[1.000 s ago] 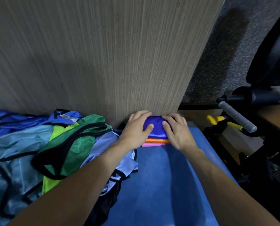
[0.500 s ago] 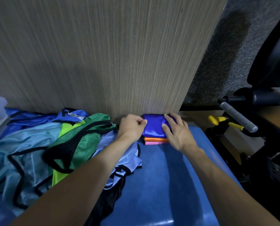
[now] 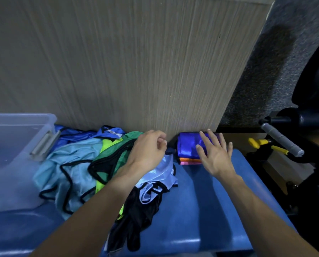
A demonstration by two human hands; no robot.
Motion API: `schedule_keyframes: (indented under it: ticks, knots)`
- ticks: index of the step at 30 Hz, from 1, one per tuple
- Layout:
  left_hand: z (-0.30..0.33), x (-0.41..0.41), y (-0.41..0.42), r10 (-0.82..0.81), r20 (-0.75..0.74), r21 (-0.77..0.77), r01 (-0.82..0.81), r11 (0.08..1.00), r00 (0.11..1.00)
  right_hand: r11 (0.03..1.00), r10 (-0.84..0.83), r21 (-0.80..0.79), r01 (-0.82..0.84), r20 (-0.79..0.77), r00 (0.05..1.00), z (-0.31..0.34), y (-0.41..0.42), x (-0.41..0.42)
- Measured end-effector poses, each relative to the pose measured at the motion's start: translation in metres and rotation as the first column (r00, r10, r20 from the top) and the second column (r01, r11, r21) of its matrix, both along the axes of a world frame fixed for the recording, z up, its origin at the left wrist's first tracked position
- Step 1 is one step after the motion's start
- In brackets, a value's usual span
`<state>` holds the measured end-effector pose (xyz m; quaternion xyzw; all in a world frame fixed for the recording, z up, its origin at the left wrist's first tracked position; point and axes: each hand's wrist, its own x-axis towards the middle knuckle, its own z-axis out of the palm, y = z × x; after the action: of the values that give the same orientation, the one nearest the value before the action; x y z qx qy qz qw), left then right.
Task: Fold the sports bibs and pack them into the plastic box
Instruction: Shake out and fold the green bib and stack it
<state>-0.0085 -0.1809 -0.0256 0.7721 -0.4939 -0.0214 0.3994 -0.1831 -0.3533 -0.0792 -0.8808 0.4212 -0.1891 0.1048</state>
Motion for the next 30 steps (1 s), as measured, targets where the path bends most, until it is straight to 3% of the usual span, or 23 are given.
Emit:
schedule_keyframes:
  ticks: [3, 6, 10, 16, 19, 21, 22, 24, 26, 28, 30]
  knots:
    - [-0.001, 0.011, 0.041, 0.062, 0.175, -0.065, -0.052, 0.997, 0.983, 1.000, 0.029, -0.009, -0.028, 0.075, 0.997, 0.002, 0.031, 0.006]
    - [-0.009, 0.031, 0.081, 0.260, 0.361, -0.019, -0.272, 0.962, 0.895, 0.993, 0.104, 0.038, -0.110, 0.134, 0.986, 0.003, 0.070, 0.014]
    - [-0.020, 0.049, 0.101, 0.290, 0.381, 0.270, -0.405, 0.874, 0.878, 0.952, 0.218, 0.155, -0.264, 0.262, 0.940, -0.003, 0.123, 0.024]
    - [-0.021, 0.061, 0.100, 0.311, 0.339, 0.132, -0.372, 0.919, 0.888, 0.894, 0.331, 0.213, -0.394, 0.278, 0.902, -0.010, 0.176, 0.036]
    - [-0.015, 0.062, 0.103, 0.244, 0.174, 0.005, -0.248, 0.969, 0.954, 0.893, 0.352, 0.174, -0.416, 0.308, 0.884, -0.006, 0.185, 0.039]
    - [-0.001, 0.059, 0.110, 0.168, -0.115, -0.117, -0.181, 0.977, 0.979, 0.900, 0.337, 0.150, -0.409, 0.355, 0.872, 0.000, 0.188, 0.040]
    - [0.010, 0.055, 0.116, 0.091, -0.315, -0.217, -0.165, 0.962, 0.945, 0.903, 0.311, 0.158, -0.399, 0.400, 0.862, 0.003, 0.189, 0.040]
    - [0.035, 0.041, 0.130, -0.196, -0.651, -0.430, -0.144, 0.891, 0.733, 0.897, 0.236, 0.217, -0.386, 0.504, 0.831, 0.012, 0.192, 0.041]
    - [0.052, 0.028, 0.143, -0.411, -0.759, -0.536, -0.127, 0.834, 0.505, 0.830, 0.173, 0.319, -0.458, 0.633, 0.755, 0.018, 0.195, 0.045]
    - [0.059, 0.019, 0.151, -0.450, -0.791, -0.537, -0.118, 0.835, 0.415, 0.718, 0.079, 0.423, -0.553, 0.740, 0.668, 0.024, 0.200, 0.047]
    - [0.061, 0.015, 0.156, -0.448, -0.810, -0.524, -0.123, 0.843, 0.379, 0.668, -0.008, 0.483, -0.566, 0.765, 0.644, 0.036, 0.204, 0.046]
